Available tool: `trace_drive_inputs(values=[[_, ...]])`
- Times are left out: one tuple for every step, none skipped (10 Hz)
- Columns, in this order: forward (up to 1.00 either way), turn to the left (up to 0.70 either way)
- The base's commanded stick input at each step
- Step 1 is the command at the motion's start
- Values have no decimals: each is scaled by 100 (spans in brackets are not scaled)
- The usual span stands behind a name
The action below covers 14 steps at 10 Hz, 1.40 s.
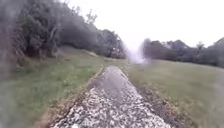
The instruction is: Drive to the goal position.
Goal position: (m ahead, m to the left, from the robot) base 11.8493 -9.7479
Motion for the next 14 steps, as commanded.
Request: trace_drive_inputs(values=[[50,0],[50,0],[50,0],[50,0],[50,0],[50,0],[50,0],[50,0],[50,0],[50,0],[50,0],[50,0],[50,0],[50,0]])
